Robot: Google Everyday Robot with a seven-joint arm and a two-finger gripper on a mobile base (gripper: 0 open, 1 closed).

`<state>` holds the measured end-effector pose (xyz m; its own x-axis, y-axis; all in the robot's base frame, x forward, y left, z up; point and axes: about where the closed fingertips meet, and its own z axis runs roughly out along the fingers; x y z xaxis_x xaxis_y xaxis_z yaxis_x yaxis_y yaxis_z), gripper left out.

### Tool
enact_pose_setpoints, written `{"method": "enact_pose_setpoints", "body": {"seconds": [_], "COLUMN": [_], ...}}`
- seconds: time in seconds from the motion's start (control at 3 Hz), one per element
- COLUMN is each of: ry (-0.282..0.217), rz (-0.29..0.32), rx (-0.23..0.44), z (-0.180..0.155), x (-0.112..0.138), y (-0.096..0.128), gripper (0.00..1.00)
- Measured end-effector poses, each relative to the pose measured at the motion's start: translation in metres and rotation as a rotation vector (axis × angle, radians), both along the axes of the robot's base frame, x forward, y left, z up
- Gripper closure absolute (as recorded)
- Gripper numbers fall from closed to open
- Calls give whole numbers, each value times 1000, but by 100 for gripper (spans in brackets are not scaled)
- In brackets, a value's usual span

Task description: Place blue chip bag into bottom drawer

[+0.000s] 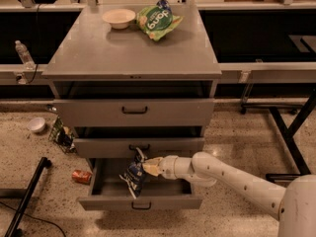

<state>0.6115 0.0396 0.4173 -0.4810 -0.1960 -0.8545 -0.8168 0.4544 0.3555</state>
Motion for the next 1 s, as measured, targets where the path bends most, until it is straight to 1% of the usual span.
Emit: {"method": "enact_pose_setpoints", "body": {"seconds": [0.33, 0.67, 1.0], "ry": [-30, -52, -61], "rz": [-16, -41, -60], "rx": [-70, -106, -140], "z": [-33, -62, -85], "x": [12, 17, 17], "y": [-4, -11, -18], "gripper": [100, 100, 100]}}
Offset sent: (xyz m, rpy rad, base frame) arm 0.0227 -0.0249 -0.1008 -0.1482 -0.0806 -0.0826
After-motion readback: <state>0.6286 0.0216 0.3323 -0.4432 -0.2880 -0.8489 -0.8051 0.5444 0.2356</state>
